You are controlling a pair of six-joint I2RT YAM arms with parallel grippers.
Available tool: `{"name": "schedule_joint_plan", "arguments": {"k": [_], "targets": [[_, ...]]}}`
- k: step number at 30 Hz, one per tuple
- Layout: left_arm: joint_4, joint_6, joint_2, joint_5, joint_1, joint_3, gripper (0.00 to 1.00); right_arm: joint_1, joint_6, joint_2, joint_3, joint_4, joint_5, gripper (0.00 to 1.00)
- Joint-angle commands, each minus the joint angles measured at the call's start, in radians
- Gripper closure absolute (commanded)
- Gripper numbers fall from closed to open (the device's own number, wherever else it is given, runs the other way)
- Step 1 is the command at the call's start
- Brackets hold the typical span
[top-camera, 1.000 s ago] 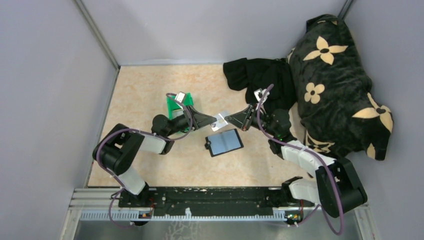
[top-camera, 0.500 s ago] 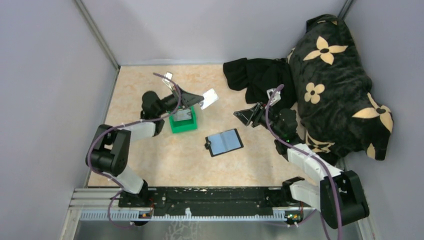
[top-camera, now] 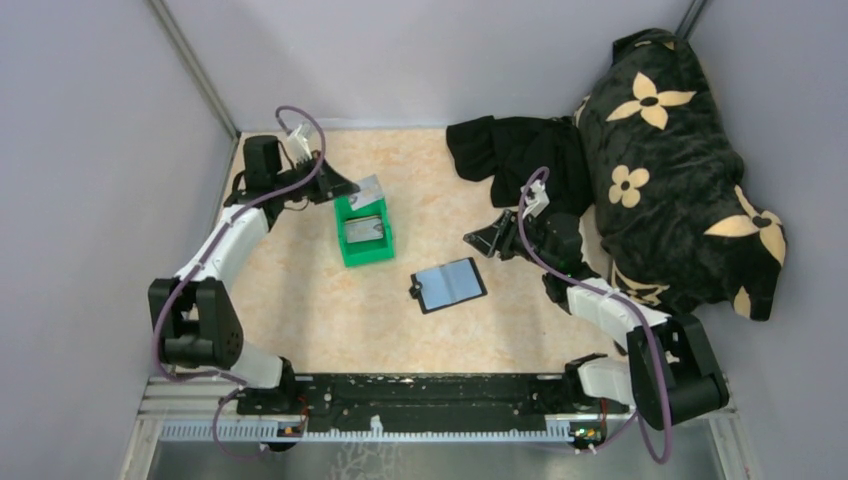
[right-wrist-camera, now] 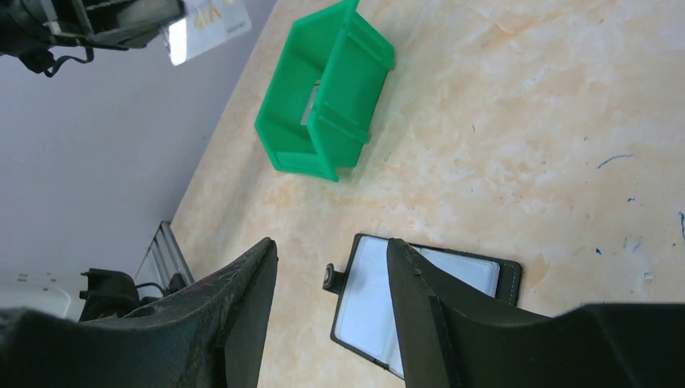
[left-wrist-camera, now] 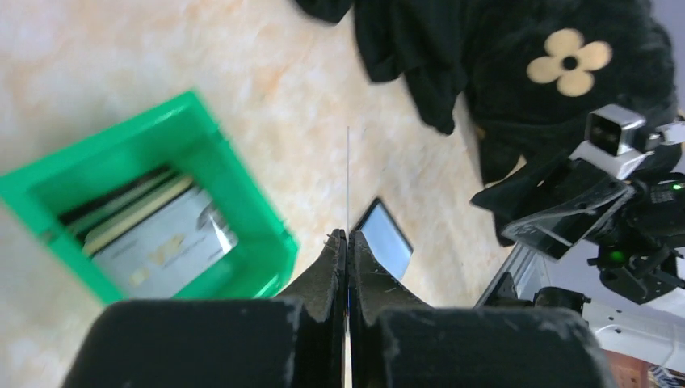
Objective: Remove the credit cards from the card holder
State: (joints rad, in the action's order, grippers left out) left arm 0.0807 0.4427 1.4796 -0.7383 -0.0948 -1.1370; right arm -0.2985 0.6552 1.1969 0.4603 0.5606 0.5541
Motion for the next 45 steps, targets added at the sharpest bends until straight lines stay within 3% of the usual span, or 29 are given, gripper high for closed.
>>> {"name": "schedule_joint_plan", "arguments": {"k": [1, 5, 16, 31, 39, 45], "targets": [[0.332, -0.202, 0.062, -0.091, 0.047, -0.053, 1.0, 0.002, -0.012, 0.028, 0.049, 0.06, 0.031, 0.47], [0.477, -0.285, 0.123, -0.031, 0.046, -0.126, 1.0, 0.003, -0.013, 0.058, 0.044, 0.069, 0.04, 0.47], [0.483, -0.284, 0.199, 0.024, 0.045, -0.13, 1.0, 0.004, -0.009, 0.083, 0.043, 0.08, 0.058, 0.47], [0.508, -0.232, 0.412, 0.096, -0.001, -0.332, 1.0, 0.006, -0.062, 0.087, 0.069, 0.048, 0.089, 0.46], [0.546, -0.242, 0.451, 0.179, -0.023, -0.346, 1.0, 0.009, -0.08, 0.095, 0.068, 0.034, 0.074, 0.46], [0.564, -0.251, 0.455, 0.21, -0.024, -0.349, 0.84, 0.01, -0.074, 0.113, 0.066, 0.048, 0.082, 0.46]]}}
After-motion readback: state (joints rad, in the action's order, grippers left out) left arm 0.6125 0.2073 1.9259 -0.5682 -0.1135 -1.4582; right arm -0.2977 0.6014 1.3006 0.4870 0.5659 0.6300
